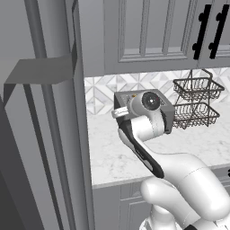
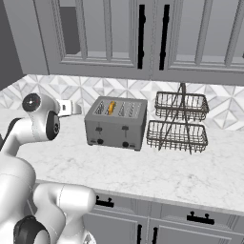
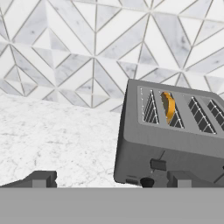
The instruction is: Start the toaster. Once the lever pops up, take the bread to the plate on the dining counter.
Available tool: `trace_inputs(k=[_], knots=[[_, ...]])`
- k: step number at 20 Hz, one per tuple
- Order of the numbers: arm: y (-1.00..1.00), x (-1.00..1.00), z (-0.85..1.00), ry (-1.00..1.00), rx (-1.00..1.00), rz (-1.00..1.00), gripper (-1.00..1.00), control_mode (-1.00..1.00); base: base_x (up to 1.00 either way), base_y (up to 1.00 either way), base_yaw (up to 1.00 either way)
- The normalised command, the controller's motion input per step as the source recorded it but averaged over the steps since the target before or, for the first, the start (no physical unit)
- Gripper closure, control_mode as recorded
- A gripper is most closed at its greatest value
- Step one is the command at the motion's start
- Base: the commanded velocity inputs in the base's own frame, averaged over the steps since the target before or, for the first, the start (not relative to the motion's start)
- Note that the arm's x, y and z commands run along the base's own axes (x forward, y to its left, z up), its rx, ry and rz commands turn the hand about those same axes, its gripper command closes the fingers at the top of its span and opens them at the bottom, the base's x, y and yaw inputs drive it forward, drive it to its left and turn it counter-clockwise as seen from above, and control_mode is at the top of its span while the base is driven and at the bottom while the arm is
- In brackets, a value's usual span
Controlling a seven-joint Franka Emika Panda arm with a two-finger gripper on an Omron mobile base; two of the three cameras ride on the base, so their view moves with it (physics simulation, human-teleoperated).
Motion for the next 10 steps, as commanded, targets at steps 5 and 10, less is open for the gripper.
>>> trace_inputs(k=[5,10], knots=[[0.00,0.00,0.00,0.00,0.00,0.00,-1.00,-1.00,0.00,0.00,0.00],[0.00,0.00,0.00,0.00,0.00,0.00,-1.00,-1.00,0.00,0.00,0.00]])
